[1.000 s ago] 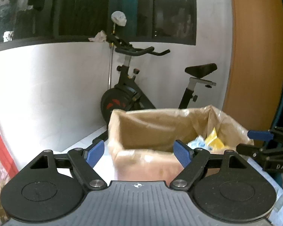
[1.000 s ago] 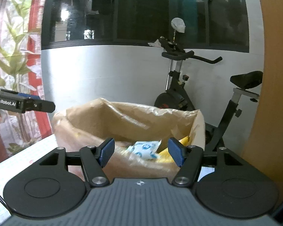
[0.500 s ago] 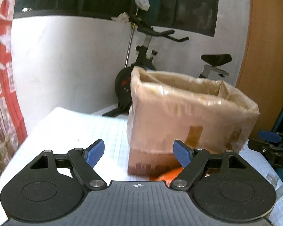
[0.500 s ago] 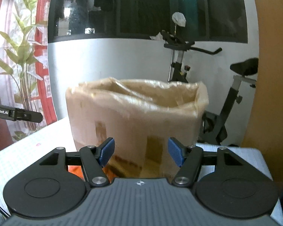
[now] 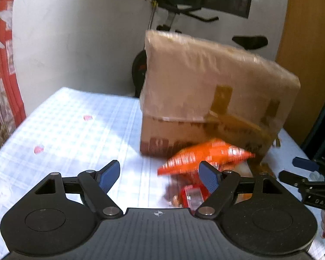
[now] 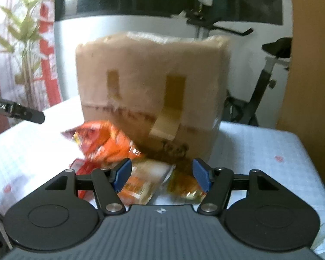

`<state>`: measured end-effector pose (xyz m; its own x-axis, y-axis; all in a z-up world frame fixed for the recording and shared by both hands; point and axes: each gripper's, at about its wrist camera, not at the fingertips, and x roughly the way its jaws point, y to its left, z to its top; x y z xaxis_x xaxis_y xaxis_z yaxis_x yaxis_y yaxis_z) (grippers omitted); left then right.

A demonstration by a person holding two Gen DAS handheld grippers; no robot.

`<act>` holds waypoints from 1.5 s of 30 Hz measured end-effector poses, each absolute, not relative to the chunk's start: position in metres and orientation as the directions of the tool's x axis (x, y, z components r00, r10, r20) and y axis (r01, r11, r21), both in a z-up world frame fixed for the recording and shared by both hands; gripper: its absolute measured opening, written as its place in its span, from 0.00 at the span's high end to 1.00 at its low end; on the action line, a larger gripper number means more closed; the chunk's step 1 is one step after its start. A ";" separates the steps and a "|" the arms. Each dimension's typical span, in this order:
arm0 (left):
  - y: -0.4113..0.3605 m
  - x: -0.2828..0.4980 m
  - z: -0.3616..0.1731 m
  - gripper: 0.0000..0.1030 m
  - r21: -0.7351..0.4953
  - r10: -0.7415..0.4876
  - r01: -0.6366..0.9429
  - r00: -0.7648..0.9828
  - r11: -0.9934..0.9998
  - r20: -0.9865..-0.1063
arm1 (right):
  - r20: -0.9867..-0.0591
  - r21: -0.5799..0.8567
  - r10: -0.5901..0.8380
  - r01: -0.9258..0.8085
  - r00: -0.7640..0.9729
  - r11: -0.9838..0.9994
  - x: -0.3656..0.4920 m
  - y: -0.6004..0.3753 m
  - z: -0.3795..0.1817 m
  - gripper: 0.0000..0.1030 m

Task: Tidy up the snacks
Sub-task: 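Withdraw both open grippers and return them to the snack pile, then position the right gripper over the gold sauce packet beside the pile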

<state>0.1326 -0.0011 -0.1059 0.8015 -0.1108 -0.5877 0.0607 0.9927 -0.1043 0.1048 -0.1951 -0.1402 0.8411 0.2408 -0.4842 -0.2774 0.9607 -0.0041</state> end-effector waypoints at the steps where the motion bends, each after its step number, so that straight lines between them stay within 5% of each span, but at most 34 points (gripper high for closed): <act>1: -0.003 0.131 -0.110 0.21 -0.104 -0.113 0.063 0.794 0.993 -0.597 | -0.493 -0.003 0.248 -0.287 0.834 0.958 0.107 -0.193 -0.143 0.36; 21: -0.051 0.148 -0.154 0.22 -0.070 -0.202 0.208 0.725 0.975 -0.659 | -0.485 -0.074 0.069 -0.120 0.872 0.990 0.150 -0.216 -0.181 0.36; 45: -0.056 0.146 -0.165 0.21 -0.080 -0.184 0.175 0.733 0.981 -0.655 | -0.582 -0.052 0.163 -0.237 0.796 0.970 0.169 -0.222 -0.206 0.24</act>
<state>0.1461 -0.0564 -0.1650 0.7330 -0.1841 -0.6548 0.1747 0.9813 -0.0803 0.1691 -0.2215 -0.2055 0.7964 0.1631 -0.5824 -0.2365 0.9703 -0.0516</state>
